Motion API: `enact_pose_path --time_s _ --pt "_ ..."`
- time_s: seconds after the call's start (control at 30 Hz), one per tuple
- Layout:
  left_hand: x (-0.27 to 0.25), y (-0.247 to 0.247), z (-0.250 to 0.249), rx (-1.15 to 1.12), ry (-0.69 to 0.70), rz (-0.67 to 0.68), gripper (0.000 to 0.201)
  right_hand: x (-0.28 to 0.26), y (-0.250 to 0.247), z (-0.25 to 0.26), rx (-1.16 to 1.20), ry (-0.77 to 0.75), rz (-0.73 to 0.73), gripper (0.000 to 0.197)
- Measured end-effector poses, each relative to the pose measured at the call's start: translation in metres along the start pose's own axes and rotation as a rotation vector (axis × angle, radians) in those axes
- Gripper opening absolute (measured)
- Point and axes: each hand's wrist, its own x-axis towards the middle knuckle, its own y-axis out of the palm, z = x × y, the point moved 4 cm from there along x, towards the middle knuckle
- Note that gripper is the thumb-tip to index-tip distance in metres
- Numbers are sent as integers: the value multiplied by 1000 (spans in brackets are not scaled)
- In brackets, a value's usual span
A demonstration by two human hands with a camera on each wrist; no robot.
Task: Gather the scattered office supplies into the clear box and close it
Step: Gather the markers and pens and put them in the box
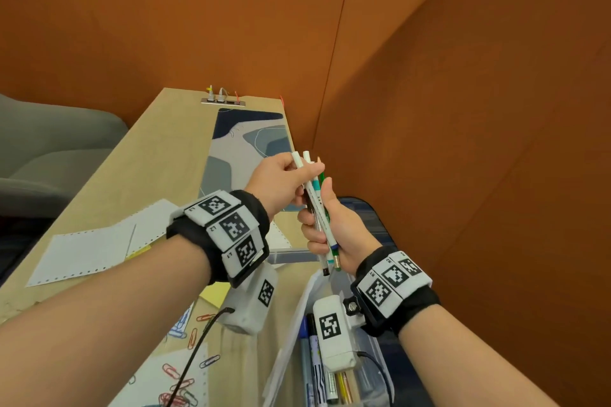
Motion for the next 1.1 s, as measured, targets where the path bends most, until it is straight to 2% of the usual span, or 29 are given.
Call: enact_pose_path --time_s 0.1,0.17,0.23,0.3,0.5,0.6,0.73,0.8,0.97,1.1 --pt "4 6 2 92 54 -60 29 -5 -2 1 -54 0 13 37" --pt "4 10 1 126 62 -68 26 -7 -5 1 -62 -2 23 30" --pt "2 13 -2 69 52 -32 21 -8 -10 0 -64 6 31 30" --pt "1 15 -3 -3 24 33 26 -8 -12 0 -57 15 43 28" --pt "0 17 -1 -16 -22 132 36 -8 -13 -3 -63 51 48 51" --pt "-2 21 -3 -2 -3 157 34 -6 -14 -4 -65 75 46 41" --pt "-6 31 -5 68 68 153 33 -6 -14 -6 -72 161 95 43" --pt "-7 34 -4 65 78 127 31 -8 -12 -5 -103 175 89 40" --pt "-4 35 2 136 89 14 7 -11 -12 -4 -140 147 27 34" --pt "-3 40 6 178 -9 54 8 -14 -13 -2 -150 157 -7 35"
